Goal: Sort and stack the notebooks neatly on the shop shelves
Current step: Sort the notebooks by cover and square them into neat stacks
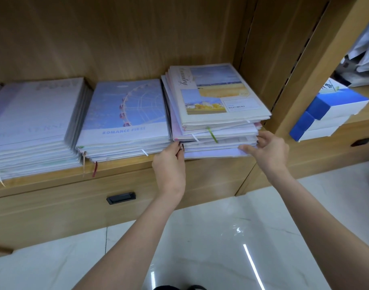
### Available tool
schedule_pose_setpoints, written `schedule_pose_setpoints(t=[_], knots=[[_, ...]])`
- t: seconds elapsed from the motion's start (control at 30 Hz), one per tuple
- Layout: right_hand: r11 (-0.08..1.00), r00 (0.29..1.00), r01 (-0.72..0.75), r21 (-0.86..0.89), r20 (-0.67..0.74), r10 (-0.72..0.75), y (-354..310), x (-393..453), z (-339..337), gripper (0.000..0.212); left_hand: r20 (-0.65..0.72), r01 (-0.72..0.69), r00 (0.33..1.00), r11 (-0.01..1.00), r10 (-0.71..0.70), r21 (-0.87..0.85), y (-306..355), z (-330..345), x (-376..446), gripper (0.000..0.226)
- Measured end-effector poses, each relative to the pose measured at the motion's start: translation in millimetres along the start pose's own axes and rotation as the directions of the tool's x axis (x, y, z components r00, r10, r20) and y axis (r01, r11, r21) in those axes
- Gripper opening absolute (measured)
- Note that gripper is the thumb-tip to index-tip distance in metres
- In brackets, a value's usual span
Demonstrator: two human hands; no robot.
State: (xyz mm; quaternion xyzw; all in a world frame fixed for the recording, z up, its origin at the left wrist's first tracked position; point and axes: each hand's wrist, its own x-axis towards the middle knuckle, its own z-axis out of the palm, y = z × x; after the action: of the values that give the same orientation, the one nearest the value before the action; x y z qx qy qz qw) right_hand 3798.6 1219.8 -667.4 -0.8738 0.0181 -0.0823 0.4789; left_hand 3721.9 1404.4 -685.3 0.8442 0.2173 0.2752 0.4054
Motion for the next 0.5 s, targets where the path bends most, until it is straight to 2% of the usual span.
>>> schedule_pose_setpoints(t=[0.2, 0.27, 0.33, 0.43, 0.5], knots=[[0.999, 0.999, 0.023, -0.030, -0.023, -0.024, -1.2, -2.6, 0.4, 0.044, -0.017, 0.005, 1.000, 1.000, -0.005, 0.004, -0.2, 0.1, -3.1, 0.014], [0.999, 1.000, 0.028, -0.031, -0.006, -0.028, -1.1, -3.8, -2.0, 0.043, 0.043, -0.017, 0.999, 0.997, 0.014, 0.080, -0.3, 1.9, -6.5, 0.017], [0.999, 0.997, 0.042, -0.032, 0.068, -0.039, -2.3, -7.4, -4.5, 0.048, 0.097, -0.023, 0.995, 0.994, 0.013, 0.103, -3.2, 1.8, -9.2, 0.027], [0.999, 0.988, 0.043, 0.008, 0.150, -0.044, -2.2, -14.6, -8.4, 0.059, 0.123, 0.039, 0.992, 0.998, -0.032, -0.051, -5.8, 0.0, -8.9, 0.040], [0.999, 0.987, 0.034, 0.030, 0.156, -0.038, -0.3, -17.2, -7.0, 0.065, 0.108, 0.063, 0.993, 0.995, -0.054, -0.083, -5.4, -0.3, -7.3, 0.040]])
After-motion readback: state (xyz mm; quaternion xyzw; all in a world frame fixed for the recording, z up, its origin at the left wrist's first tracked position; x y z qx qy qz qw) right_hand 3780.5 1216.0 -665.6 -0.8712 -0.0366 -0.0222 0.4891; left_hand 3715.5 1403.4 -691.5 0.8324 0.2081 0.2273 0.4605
